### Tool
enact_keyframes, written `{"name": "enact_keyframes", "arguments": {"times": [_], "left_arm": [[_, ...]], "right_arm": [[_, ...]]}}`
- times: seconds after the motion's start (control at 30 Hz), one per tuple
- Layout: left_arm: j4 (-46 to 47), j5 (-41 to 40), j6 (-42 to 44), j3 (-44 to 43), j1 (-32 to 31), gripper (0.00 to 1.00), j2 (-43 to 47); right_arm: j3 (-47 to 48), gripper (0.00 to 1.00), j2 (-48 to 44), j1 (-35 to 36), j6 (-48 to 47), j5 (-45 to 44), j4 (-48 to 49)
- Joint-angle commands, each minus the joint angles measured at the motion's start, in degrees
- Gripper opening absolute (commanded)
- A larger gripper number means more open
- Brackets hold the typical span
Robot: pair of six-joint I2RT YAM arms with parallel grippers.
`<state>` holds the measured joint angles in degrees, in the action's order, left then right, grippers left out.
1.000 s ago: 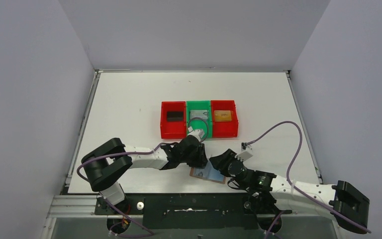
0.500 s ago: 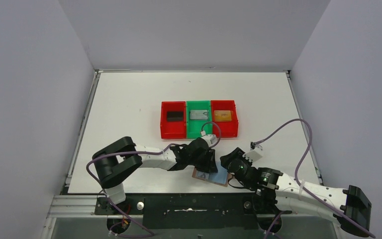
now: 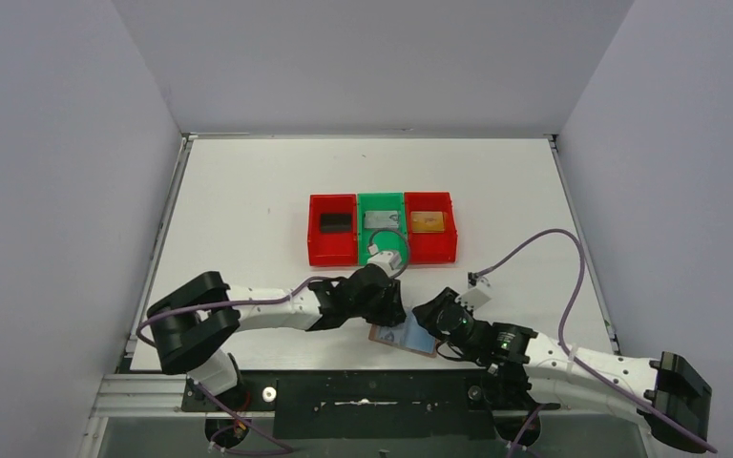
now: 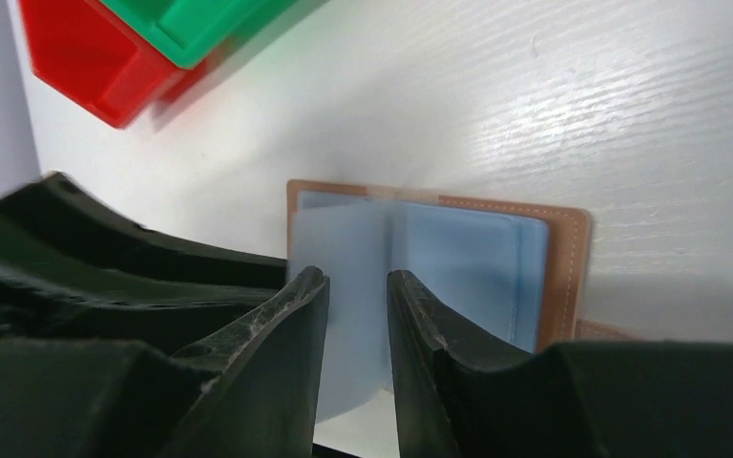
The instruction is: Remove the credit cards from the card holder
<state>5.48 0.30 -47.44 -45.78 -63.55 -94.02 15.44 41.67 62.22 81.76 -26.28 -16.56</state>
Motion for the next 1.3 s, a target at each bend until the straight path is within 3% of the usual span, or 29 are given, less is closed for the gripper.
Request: {"name": "enact_keyframes", "arguments": {"times": [0.0, 0.23, 0.57, 0.8, 1.27], "left_arm": [[0.18, -6.07, -0.28, 2.75, 0.55, 0.31, 8.02], [9.64, 6.85, 0.41, 5.05, 3.41, 0.33, 5.15], [11.49, 11.78, 1.25, -1.79, 0.45, 0.33, -3.45], [9.75, 12.52, 1.58, -2.61, 0.36, 0.33, -5.74], [5.95, 9.5, 1.64, -1.76, -0.35, 0.31, -5.5]], "right_arm": [[-0.59, 0.3, 6.01, -0.58, -3.44, 5.75, 9.51], [4.13, 0.28, 12.44, -0.64, 0.25, 2.92, -0.03], [5.87, 0.3, -1.65, -0.26, 1.14, -4.62, -10.48], [3.66, 0.3, -7.19, -0.42, -2.19, -1.49, -5.17], [1.08, 0.29, 8.2, -0.35, 3.25, 3.85, 2.09]]}}
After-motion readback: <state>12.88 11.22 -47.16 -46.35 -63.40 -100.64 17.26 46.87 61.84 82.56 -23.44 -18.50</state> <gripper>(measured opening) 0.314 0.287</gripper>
